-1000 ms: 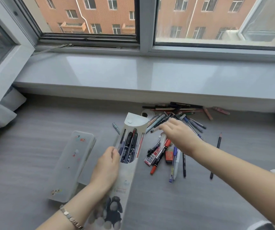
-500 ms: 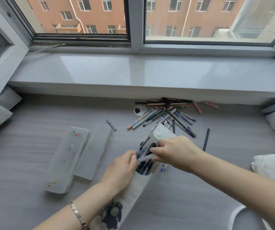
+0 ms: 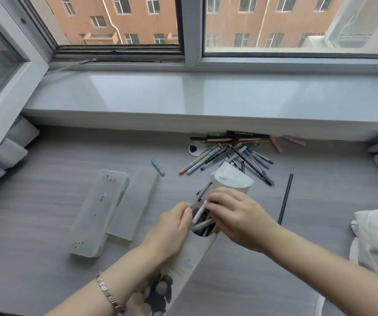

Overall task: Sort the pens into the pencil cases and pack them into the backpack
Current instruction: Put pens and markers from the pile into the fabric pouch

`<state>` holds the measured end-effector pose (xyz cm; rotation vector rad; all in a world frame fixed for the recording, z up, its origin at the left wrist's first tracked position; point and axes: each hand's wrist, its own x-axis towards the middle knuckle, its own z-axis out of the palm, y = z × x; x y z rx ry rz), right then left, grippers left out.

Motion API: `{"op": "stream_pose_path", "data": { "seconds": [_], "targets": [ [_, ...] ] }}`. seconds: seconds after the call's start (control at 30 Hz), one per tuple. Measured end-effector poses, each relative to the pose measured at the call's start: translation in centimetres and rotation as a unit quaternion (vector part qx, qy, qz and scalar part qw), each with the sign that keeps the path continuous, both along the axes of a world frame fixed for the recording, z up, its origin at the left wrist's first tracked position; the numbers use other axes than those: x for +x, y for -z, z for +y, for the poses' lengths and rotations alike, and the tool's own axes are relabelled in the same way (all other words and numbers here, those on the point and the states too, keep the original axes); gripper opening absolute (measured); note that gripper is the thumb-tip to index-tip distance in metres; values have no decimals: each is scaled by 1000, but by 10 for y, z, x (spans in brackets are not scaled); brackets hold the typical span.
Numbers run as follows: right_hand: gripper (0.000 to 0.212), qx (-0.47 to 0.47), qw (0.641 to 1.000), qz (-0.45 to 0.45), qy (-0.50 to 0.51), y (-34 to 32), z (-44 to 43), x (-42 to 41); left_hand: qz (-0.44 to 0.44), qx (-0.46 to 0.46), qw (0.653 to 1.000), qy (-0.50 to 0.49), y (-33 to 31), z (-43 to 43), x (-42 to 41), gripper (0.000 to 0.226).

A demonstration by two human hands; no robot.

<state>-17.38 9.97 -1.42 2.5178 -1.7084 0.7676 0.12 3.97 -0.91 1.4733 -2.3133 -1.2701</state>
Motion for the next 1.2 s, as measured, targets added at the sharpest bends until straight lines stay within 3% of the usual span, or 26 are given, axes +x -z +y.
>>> {"op": "stream_pose_path", "data": {
  "seconds": [0.1, 0.23, 0.37, 0.47, 0.57, 0.67, 0.73, 0.8, 0.87, 0.97, 1.1, 1.2],
  "targets": [
    [23, -12, 988, -101, 120, 6, 17, 8, -5, -10, 999, -35, 1, 2, -3, 27],
    [31, 61, 967, -124, 215, 20, 26, 16, -16, -16, 999, -27, 1, 7, -6, 26],
    [31, 129, 923, -188, 311, 16, 15, 5, -22, -16, 1000, -9, 0, 14, -8, 24],
    [32, 147, 906, -230, 322, 11, 7, 10, -20, -12, 1000, -18, 2, 16, -9, 20],
    [30, 129, 920, -218, 298, 12, 2, 22, -5, 1, 999, -46, 5, 16, -10, 27],
    [29, 102, 916, -274, 276, 15, -8, 18, -4, -3, 995, -103, 9, 11, -5, 28],
    [24, 86, 886, -330, 315, 15, -22, 8, -10, -7, 989, -149, 12, 4, 0, 22],
    [23, 144, 833, -374, 380, 20, -42, -5, -8, -7, 983, -186, 14, -5, 4, 23],
    [24, 235, 800, -343, 433, 30, -62, -15, -9, -10, 979, -203, 15, -14, 7, 23],
    [24, 320, 787, -240, 469, 42, -86, -19, -8, -5, 977, -215, 14, -22, 10, 24],
    [34, 360, 764, -198, 498, 50, -106, -17, -7, -8, 977, -213, 12, -25, 12, 32],
    [34, 374, 733, -221, 524, 54, -118, -17, -13, 1, 977, -211, 15, -26, 16, 32]
  ]
}}
